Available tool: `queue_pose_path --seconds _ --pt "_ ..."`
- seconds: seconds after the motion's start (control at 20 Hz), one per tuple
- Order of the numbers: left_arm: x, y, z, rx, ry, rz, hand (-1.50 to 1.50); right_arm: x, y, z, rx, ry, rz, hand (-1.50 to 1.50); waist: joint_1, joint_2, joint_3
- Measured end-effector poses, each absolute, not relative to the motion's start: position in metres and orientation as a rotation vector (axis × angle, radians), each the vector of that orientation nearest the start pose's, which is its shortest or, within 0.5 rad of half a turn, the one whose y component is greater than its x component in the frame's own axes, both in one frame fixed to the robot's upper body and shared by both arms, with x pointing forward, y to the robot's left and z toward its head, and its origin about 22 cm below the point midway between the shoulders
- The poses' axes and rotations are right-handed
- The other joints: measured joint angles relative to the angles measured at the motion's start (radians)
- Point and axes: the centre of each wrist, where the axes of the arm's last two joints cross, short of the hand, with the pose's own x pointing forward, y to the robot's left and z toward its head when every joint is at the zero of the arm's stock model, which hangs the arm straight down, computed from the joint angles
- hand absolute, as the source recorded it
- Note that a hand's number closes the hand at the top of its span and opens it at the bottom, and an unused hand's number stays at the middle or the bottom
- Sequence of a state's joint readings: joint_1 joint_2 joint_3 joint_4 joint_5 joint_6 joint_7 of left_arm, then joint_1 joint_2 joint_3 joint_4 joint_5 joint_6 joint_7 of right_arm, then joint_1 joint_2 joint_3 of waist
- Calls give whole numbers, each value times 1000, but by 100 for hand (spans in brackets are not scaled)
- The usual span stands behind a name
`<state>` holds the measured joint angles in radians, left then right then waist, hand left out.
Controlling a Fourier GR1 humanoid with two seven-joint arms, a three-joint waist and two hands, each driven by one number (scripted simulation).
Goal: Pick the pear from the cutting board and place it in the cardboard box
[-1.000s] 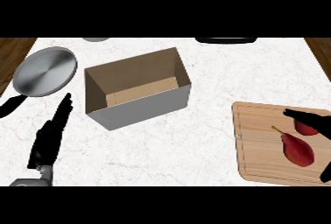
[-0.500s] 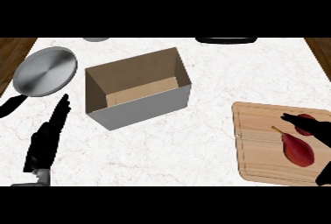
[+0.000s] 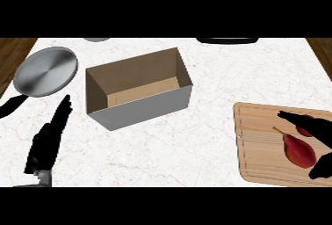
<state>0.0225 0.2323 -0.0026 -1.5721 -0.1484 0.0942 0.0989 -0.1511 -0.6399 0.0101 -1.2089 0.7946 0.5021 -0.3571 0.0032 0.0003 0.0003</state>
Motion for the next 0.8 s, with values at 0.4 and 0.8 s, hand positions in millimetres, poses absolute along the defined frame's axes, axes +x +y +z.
queue_pose_path --seconds 0.4,0.8 --pt "236 285 11 377 -1445 -201 0 271 -388 21 -438 -982 1417 -150 -1 -1 -1" --pt "239 285 13 379 -1446 -196 0 273 -385 14 -494 -1058 1420 150 -2 -2 -3"
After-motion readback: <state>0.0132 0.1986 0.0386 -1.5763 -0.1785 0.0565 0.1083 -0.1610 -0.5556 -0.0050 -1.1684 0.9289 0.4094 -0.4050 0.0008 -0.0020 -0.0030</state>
